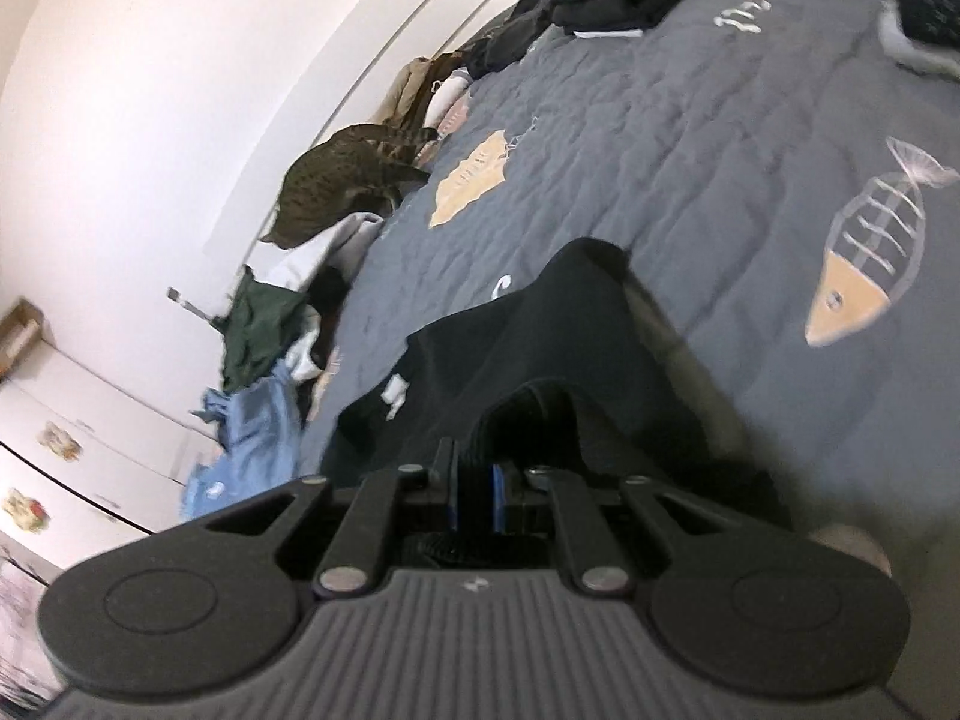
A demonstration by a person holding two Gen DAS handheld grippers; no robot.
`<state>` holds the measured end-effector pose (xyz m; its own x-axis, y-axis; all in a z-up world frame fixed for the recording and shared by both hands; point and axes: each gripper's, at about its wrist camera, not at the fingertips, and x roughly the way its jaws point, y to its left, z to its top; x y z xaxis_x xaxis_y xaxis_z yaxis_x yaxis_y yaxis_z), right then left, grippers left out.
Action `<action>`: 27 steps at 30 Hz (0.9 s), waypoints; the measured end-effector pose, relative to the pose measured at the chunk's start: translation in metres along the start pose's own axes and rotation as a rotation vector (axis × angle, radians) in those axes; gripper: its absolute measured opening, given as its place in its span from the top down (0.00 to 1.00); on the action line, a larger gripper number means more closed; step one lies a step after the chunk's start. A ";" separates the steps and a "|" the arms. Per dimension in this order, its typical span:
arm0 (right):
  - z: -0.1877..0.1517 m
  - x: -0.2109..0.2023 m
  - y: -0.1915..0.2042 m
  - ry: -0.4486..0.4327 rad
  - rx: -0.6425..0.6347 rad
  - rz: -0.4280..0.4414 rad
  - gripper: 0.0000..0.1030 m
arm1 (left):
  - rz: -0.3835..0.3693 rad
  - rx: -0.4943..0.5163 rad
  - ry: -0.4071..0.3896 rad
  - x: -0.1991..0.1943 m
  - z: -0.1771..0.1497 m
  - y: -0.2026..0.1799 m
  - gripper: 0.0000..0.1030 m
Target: Fold clothes
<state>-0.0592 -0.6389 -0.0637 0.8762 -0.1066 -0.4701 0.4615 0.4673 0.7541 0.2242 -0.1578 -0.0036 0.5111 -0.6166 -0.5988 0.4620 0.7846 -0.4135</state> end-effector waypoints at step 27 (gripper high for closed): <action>-0.019 -0.065 0.039 -0.085 -0.266 -0.174 0.45 | -0.058 -0.229 -0.132 -0.072 -0.108 0.004 0.43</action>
<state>-0.1011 -0.5973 -0.0123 0.8012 -0.2723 -0.5329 0.5623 0.6473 0.5147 0.1109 -0.1032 -0.0362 0.5856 -0.6521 -0.4815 0.3246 0.7330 -0.5978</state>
